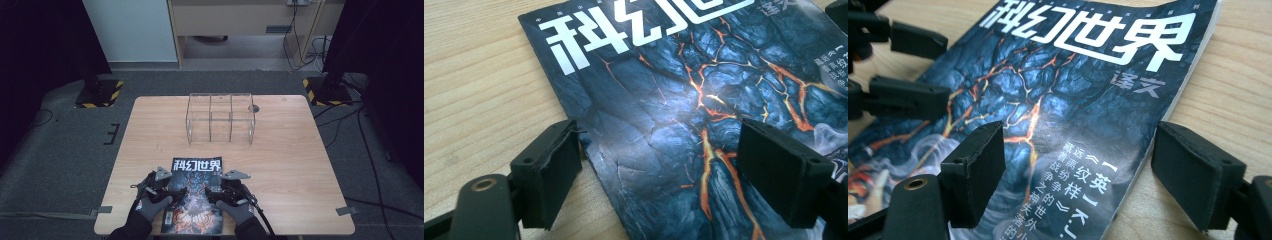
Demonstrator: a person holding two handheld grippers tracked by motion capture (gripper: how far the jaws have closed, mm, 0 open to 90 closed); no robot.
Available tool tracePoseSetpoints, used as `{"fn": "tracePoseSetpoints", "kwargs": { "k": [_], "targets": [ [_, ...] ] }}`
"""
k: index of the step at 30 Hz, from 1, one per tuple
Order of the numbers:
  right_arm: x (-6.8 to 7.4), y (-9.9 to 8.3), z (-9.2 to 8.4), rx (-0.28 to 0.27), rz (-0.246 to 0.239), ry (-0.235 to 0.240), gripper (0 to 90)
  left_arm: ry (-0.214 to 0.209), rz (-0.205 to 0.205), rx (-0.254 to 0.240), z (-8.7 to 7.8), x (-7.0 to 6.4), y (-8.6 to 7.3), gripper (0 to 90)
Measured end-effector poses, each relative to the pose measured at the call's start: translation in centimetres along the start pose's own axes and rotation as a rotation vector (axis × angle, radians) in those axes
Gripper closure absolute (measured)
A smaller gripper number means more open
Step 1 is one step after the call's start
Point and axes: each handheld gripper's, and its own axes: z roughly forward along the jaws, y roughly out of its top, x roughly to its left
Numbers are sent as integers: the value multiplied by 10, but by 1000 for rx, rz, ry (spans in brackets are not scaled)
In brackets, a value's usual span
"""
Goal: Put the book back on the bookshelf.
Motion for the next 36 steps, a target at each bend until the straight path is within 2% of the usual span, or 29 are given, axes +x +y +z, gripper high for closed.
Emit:
{"fn": "tracePoseSetpoints", "kwargs": {
  "k": [1,2,4,5,8,18,21,28,30,31,34,36],
  "targets": [
    [-1,0,0,-3,11,8,216,1,0,1,0,0,0,169],
    [-4,1,-1,-8,53,31,222,2,-1,0,0,0,0,168],
    [-7,1,-2,-15,86,47,227,5,-3,1,0,-1,0,167],
    [-7,1,-2,-15,86,47,227,5,-3,1,0,-1,0,167],
    [-11,0,-3,-32,130,75,232,7,-6,1,0,-1,0,166],
    [-13,1,-9,-72,157,114,243,7,-7,-1,0,-1,0,165],
    [-13,3,-14,-116,177,156,263,7,-7,-2,0,-1,0,165],
    [-13,4,-15,-132,176,180,271,5,-4,-2,0,-1,0,160],
    [-14,4,-16,-137,196,211,288,5,-4,-2,1,-1,0,159],
    [-12,4,-15,-126,213,243,305,5,-4,-2,1,-1,0,158],
    [-9,3,-12,-109,186,243,311,5,-5,-3,1,-1,0,158],
    [-6,2,-8,-83,158,224,310,3,-4,-4,0,-1,0,158]
  ]
}}
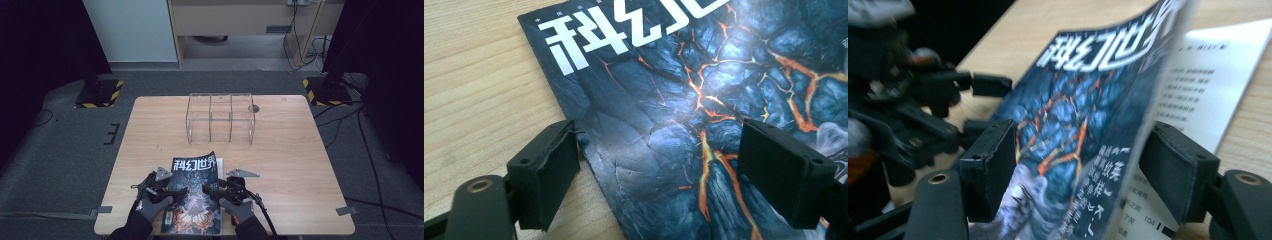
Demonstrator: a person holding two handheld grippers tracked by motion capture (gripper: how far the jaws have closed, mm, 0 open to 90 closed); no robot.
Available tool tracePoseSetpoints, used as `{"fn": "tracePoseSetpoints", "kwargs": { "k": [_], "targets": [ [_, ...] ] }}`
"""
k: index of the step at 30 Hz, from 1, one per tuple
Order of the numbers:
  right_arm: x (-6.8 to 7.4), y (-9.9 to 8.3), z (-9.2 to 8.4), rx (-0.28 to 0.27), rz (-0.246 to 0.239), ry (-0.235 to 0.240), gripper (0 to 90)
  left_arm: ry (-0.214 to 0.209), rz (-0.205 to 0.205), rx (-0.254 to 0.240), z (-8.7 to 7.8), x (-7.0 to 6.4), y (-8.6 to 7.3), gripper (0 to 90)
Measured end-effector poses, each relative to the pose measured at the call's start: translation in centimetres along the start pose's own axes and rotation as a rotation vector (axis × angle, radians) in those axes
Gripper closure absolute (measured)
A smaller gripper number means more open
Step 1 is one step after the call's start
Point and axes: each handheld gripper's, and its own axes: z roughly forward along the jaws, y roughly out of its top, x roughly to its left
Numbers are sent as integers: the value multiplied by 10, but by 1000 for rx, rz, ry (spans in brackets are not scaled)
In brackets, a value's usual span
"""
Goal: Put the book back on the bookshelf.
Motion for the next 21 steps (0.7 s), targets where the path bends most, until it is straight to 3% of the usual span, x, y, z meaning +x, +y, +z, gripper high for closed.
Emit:
{"fn": "tracePoseSetpoints", "kwargs": {
  "k": [3,11,15,18,19,21],
  "targets": [
    [0,-2,8,49,-25,6,309,-1,1,0,0,0,0,158],
    [2,4,19,114,-98,1,322,-3,4,0,0,0,0,158],
    [5,12,27,160,-151,-22,391,-6,4,-2,0,1,0,157],
    [5,14,28,177,-170,-40,454,-8,4,-3,0,1,0,158],
    [3,16,27,179,-177,-49,522,-10,4,-5,0,1,0,157],
    [2,16,27,180,-176,-55,539,-10,5,-7,0,2,0,157]
  ]
}}
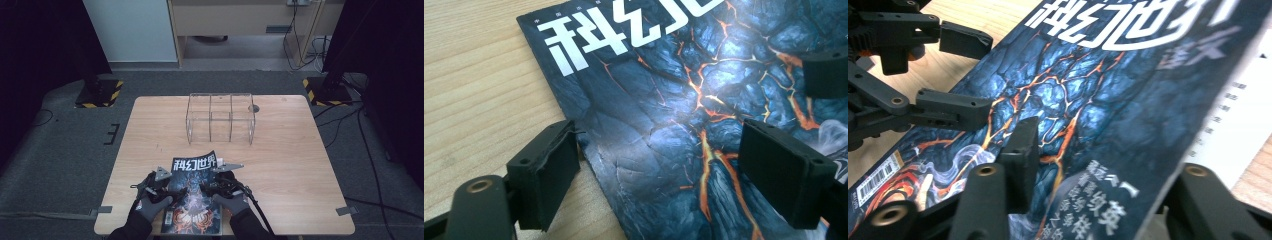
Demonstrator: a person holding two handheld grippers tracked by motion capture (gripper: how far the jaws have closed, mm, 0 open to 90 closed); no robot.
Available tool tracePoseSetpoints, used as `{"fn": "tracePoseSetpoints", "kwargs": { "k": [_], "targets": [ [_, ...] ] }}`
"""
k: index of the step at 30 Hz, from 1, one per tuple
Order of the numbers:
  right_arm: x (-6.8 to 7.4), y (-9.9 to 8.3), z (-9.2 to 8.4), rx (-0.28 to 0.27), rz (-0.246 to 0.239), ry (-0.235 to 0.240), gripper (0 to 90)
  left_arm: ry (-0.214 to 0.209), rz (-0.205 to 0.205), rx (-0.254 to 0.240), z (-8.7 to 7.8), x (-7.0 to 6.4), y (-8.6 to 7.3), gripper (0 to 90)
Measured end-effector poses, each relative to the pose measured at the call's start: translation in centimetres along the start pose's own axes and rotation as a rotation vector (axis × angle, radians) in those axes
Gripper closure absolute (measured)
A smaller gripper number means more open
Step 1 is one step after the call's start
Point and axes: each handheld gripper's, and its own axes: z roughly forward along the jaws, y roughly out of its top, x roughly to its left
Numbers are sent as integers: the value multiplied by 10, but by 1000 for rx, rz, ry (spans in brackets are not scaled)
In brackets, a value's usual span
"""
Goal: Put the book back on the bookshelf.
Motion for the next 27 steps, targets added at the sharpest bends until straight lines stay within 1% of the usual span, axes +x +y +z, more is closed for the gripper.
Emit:
{"fn": "tracePoseSetpoints", "kwargs": {
  "k": [3,7,8,9,10,11,14,17,21,27],
  "targets": [
    [-2,1,-1,10,-8,-9,599,0,0,-1,0,1,0,157],
    [-3,1,-1,14,-5,-9,656,-10,-11,-8,0,2,0,161],
    [-3,1,-1,14,-5,-9,656,-10,-11,-8,0,2,0,162],
    [-3,1,-2,8,2,-9,681,-12,-14,-8,0,3,0,162],
    [-3,2,-4,-1,6,-1,726,-10,-15,-9,-1,3,1,163],
    [-3,2,-4,-1,6,-1,726,-10,-15,-9,-1,3,1,163],
    [-1,4,-8,-21,0,10,780,-11,-39,-32,-4,6,1,162],
    [0,5,-10,-24,-2,16,795,-13,-47,-40,-6,8,2,162],
    [5,7,-14,-49,-15,24,820,-20,-70,-71,-9,10,3,162],
    [8,8,-17,-76,-26,33,830,-24,-81,-92,-13,12,4,162]
  ]
}}
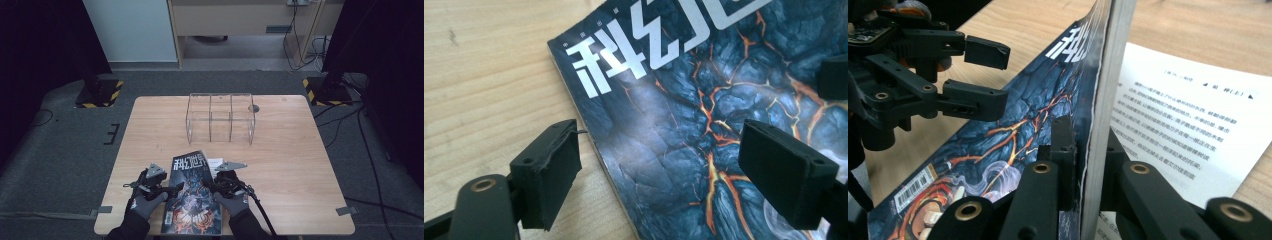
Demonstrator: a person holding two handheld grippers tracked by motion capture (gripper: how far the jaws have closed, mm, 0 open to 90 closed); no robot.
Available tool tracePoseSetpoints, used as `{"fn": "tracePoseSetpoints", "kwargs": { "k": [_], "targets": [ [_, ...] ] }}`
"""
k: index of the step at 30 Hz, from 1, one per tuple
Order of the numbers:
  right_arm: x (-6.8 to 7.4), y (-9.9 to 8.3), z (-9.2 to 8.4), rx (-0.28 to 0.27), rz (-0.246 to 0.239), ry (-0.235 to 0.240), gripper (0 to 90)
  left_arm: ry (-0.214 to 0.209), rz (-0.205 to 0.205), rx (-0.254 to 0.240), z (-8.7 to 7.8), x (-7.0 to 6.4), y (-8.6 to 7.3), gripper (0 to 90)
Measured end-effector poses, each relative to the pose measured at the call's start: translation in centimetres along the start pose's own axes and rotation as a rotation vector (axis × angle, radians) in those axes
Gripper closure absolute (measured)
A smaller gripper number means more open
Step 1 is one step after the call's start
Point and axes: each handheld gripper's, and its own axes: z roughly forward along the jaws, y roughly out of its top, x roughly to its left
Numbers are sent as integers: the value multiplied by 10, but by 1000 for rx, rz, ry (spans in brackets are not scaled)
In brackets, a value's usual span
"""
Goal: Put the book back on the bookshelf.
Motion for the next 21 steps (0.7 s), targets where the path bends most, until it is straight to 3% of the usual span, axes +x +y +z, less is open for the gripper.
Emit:
{"fn": "tracePoseSetpoints", "kwargs": {
  "k": [6,21],
  "targets": [
    [4,4,-9,-70,-8,22,852,-13,-24,-35,-6,3,2,162],
    [15,18,-27,-148,-78,50,854,-57,-46,-85,-16,0,4,158]
  ]
}}
